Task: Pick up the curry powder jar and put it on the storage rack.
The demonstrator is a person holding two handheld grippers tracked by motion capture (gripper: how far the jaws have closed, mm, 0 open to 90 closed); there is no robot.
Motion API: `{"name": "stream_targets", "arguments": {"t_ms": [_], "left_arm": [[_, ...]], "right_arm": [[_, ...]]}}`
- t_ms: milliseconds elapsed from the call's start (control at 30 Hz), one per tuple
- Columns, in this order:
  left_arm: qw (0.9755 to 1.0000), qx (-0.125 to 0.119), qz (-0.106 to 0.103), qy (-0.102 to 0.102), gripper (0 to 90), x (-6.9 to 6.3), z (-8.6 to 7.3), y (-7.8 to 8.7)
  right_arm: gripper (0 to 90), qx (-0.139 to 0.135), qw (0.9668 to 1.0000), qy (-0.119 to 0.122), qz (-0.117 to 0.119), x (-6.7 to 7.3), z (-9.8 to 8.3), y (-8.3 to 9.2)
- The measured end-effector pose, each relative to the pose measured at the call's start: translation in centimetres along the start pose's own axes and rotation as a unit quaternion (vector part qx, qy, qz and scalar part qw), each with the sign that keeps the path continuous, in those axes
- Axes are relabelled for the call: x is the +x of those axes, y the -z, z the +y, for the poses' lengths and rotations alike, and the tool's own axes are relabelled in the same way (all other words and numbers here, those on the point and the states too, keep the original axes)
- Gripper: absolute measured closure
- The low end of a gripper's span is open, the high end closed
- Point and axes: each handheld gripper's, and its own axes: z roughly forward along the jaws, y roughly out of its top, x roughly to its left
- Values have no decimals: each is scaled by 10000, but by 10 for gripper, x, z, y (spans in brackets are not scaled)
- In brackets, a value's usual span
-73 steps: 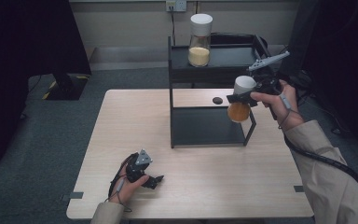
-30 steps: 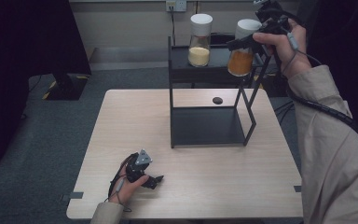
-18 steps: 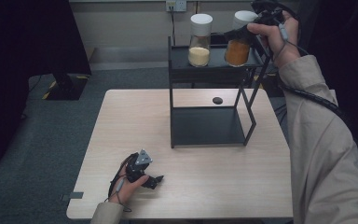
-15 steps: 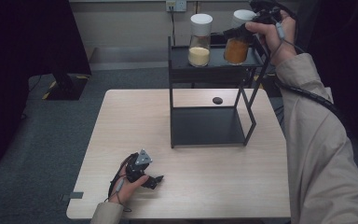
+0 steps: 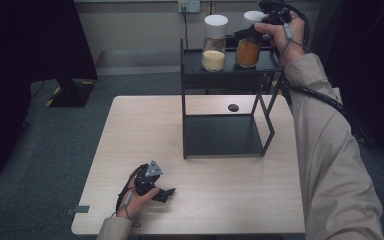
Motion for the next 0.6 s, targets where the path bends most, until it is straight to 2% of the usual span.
{"name": "stream_targets", "arguments": {"t_ms": [333,600], "left_arm": [[10000,-1,0,0,1,0,0,0],[10000,-2,-1,9,1,0,0,0]], "right_arm": [[356,-138,9999,-85,-9,-1,-7,-1],[323,-117,9999,-73,4,1,-6,-1]]}}
